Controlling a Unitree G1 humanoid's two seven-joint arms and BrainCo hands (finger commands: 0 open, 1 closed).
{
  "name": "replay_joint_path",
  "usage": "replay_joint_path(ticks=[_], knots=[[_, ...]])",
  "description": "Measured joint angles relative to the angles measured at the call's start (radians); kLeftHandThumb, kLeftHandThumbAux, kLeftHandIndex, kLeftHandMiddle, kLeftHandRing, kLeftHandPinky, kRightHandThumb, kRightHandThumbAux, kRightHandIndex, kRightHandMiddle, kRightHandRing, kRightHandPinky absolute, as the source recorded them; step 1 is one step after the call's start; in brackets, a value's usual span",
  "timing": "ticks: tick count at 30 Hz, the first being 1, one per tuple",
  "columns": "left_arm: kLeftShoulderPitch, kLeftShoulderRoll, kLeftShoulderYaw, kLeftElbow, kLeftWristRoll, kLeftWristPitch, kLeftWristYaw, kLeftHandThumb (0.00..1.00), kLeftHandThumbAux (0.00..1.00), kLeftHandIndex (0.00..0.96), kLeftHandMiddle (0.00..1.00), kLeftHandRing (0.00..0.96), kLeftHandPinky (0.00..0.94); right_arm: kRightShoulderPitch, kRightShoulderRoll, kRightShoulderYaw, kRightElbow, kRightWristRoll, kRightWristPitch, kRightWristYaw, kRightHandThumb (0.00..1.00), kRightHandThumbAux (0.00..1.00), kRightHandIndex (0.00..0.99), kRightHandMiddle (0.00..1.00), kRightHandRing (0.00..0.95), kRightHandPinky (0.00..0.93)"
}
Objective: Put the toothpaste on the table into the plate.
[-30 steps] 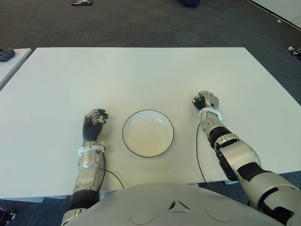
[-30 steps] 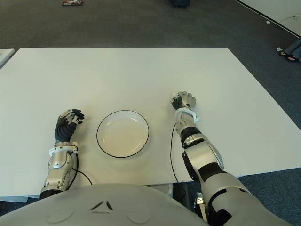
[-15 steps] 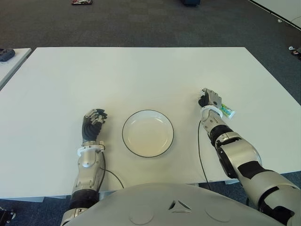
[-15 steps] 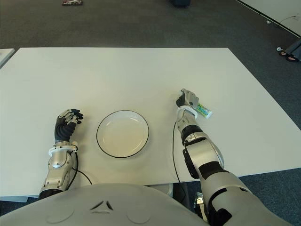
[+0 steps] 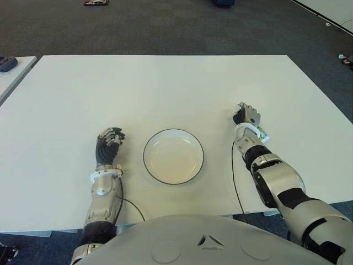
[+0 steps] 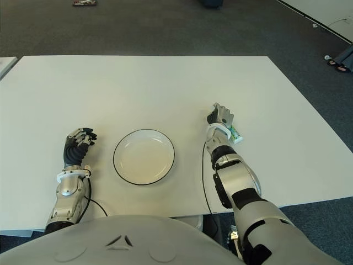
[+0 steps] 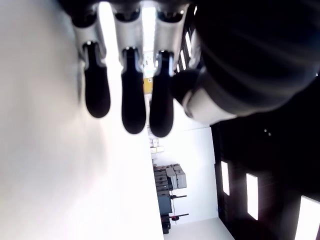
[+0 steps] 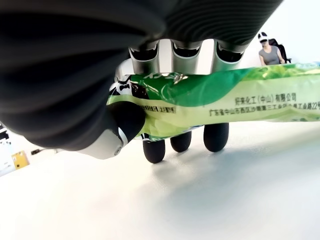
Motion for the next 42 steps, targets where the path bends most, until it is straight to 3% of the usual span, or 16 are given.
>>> replay_joint_path(ticks=[16, 34, 42], knots=[[0.004, -0.002, 0.003, -0.004, -0.023, -0.005, 0.0, 0.706, 0.721, 0.427, 0.504, 0.5, 0.486, 0.015, 0.017, -0.022, -0.036, 0.03, 0.022, -0.063, 0.85, 0.669, 0.427, 0.601, 0.778, 0.806], [0.004, -0.01, 0.007, -0.018, -0.06, 0.009, 0.0, 0.708, 0.721, 0.427, 0.486, 0.486, 0.483, 0.105, 0.022, -0.056, -0.125, 0.074, -0.1, -0.204, 0.846, 0.675, 0.421, 0.604, 0.785, 0.815], [0.004, -0.01, 0.006, -0.025, -0.057, 0.014, 0.0, 0.707, 0.721, 0.427, 0.49, 0.491, 0.486, 0.201, 0.024, -0.057, -0.309, 0.073, -0.137, -0.227, 0.845, 0.678, 0.417, 0.599, 0.794, 0.82]])
